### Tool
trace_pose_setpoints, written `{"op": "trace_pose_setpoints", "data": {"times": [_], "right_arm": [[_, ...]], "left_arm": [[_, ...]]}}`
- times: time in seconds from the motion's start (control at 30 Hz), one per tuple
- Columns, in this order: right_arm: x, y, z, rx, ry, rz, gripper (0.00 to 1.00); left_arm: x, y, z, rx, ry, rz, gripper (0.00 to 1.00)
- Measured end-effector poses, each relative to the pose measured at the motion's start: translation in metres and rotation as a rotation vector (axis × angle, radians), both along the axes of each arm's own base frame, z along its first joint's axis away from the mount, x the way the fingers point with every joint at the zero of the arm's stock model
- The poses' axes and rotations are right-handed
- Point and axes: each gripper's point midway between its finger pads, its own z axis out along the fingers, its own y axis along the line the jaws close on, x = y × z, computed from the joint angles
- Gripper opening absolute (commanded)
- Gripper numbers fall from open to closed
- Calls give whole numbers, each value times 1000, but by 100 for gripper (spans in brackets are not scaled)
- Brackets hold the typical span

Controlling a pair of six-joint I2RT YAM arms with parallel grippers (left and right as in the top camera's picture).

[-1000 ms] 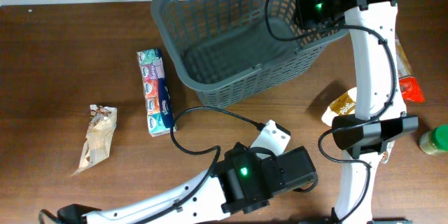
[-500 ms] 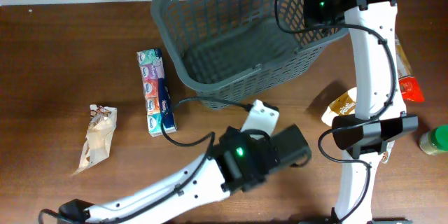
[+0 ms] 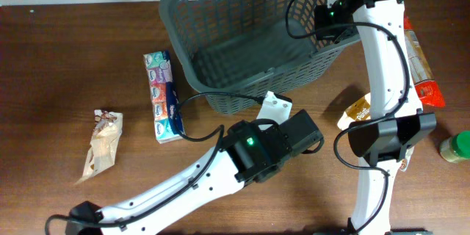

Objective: Pack container

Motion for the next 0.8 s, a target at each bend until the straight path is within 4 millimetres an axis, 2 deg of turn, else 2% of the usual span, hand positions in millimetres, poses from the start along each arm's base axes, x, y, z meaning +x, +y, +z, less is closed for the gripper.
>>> {"op": "trace_pose_setpoints", "data": {"times": [0.13,0.6,0.8], "right_arm": [[-1,0,0,-1,5,0,4],[-8,-1,-3,-5,35,0,4],[-12,-2,-4,-6,49,0,4]], "left_arm": [[8,5,-5,14,10,17,2],[45,35,-3,40,-8,68,2],[58,41,0,44,-31,73,2]]}}
